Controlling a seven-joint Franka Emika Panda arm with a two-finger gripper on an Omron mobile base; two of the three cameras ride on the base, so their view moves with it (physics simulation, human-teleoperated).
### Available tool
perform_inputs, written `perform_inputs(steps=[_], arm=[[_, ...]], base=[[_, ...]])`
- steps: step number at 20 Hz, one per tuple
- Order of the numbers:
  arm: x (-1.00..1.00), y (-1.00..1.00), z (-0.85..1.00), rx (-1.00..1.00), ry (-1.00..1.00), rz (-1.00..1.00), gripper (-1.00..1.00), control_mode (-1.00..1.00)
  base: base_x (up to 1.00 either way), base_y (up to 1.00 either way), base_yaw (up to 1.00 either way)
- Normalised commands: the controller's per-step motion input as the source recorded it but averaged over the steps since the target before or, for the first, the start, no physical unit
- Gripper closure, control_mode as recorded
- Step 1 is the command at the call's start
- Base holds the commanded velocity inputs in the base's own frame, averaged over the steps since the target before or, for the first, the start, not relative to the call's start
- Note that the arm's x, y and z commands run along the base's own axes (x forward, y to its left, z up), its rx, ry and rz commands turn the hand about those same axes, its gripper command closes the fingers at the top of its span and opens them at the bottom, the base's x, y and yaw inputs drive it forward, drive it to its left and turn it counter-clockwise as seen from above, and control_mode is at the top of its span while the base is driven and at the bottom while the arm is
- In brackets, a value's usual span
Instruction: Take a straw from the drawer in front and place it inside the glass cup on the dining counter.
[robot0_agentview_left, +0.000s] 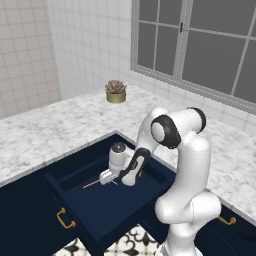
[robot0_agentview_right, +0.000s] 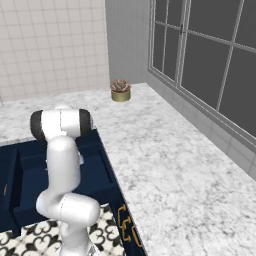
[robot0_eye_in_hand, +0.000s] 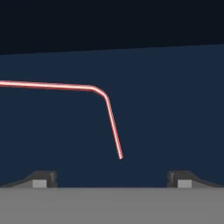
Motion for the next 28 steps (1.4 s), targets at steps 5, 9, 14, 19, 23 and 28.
perform_inputs(steps=[5, 9, 14, 19, 23, 28], arm=[[0.26, 0.0, -0.42, 0.0, 0.0, 0.0, -1.0, -1.0], [0.38, 0.0, -0.26, 0.0, 0.0, 0.0, -1.0, -1.0], [0.25, 0.0, -0.07, 0.0, 0.0, 0.0, -1.0, -1.0], [0.22, 0.0, 0.0, 0.0, 0.0, 0.0, -1.0, -1.0], [0.42, 0.09, 0.0, 0.0, 0.07, -0.01, -1.0, -1.0], [0.53, 0.19, -0.13, 0.0, 0.22, -0.03, 1.0, -1.0]], base=[[0.0, 0.0, 0.0], [0.0, 0.0, 0.0], [0.0, 0.0, 0.0], [0.0, 0.0, 0.0], [0.0, 0.0, 0.0], [0.0, 0.0, 0.0]])
